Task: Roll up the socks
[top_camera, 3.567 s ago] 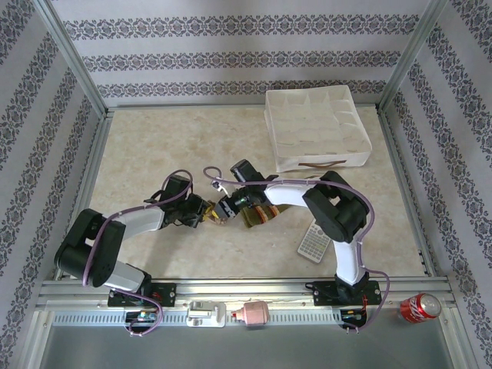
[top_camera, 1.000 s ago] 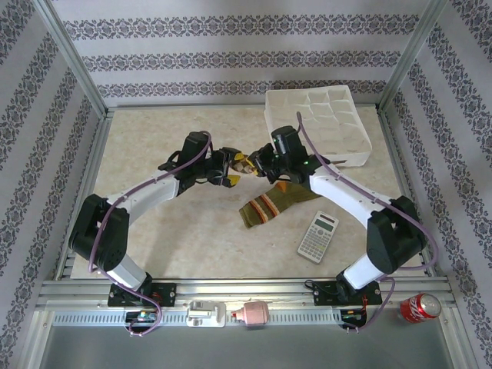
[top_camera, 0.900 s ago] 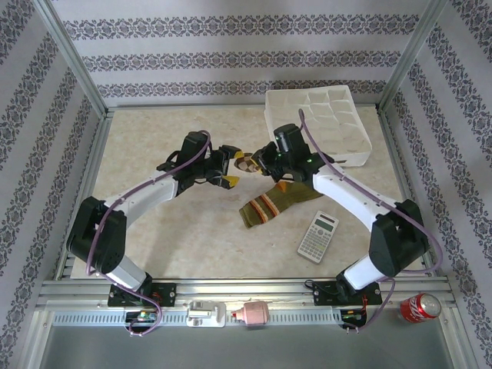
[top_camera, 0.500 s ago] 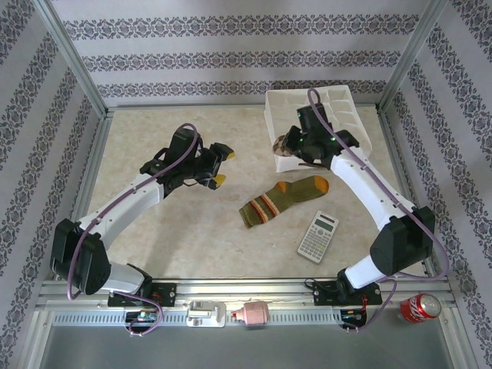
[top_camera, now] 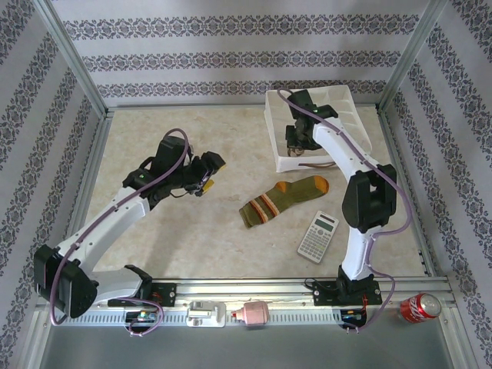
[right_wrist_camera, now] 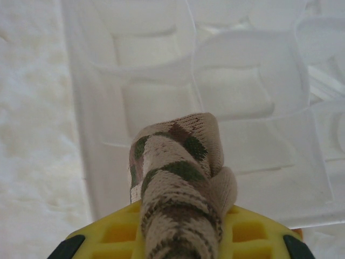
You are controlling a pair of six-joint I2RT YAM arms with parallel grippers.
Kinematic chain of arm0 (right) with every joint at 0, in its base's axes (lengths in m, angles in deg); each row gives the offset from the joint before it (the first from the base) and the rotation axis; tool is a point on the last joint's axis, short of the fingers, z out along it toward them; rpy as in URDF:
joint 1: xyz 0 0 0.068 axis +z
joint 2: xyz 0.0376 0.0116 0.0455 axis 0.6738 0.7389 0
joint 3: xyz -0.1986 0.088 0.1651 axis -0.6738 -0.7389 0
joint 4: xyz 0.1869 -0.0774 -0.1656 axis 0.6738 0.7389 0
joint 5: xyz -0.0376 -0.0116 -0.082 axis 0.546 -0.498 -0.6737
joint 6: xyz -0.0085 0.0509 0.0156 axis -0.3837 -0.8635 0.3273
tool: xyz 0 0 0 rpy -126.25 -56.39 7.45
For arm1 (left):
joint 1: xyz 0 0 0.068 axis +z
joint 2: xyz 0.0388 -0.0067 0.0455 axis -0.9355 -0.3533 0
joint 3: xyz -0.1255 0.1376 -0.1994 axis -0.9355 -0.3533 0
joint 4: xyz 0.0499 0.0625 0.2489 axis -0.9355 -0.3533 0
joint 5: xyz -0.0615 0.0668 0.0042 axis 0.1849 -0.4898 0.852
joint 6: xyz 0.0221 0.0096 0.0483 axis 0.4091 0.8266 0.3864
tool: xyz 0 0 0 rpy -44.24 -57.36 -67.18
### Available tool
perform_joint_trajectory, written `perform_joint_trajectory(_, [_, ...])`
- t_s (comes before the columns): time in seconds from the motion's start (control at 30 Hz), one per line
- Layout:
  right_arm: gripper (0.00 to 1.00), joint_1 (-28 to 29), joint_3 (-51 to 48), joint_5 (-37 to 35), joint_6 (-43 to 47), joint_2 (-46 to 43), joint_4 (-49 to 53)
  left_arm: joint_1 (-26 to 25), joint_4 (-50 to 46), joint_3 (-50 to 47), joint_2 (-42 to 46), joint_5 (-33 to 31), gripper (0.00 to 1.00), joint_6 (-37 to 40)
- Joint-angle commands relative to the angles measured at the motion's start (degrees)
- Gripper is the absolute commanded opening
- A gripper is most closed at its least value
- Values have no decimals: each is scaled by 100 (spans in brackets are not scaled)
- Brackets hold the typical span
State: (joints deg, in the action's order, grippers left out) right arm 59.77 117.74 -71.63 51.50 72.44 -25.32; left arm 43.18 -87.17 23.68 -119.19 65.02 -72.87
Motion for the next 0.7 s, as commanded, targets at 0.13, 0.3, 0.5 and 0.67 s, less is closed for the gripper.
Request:
perform_joint_trajectory(0.13, [0,165,371,-223,196,229,580,35,-211,-317,186,-137,71,134])
perform_joint_trajectory(0.3, [0,199,632,-213,166,415,866,37,-208,-312,139,-141,71,130])
perform_joint_trajectory(0.5, [0,324,826,-122,86,597,1011,38,-155,-361,122,-149,71,83])
perform_joint_trajectory(0.67, [0,333,1056,-225,-112,1021,1356,30,-115,-411,124,-140,70,42])
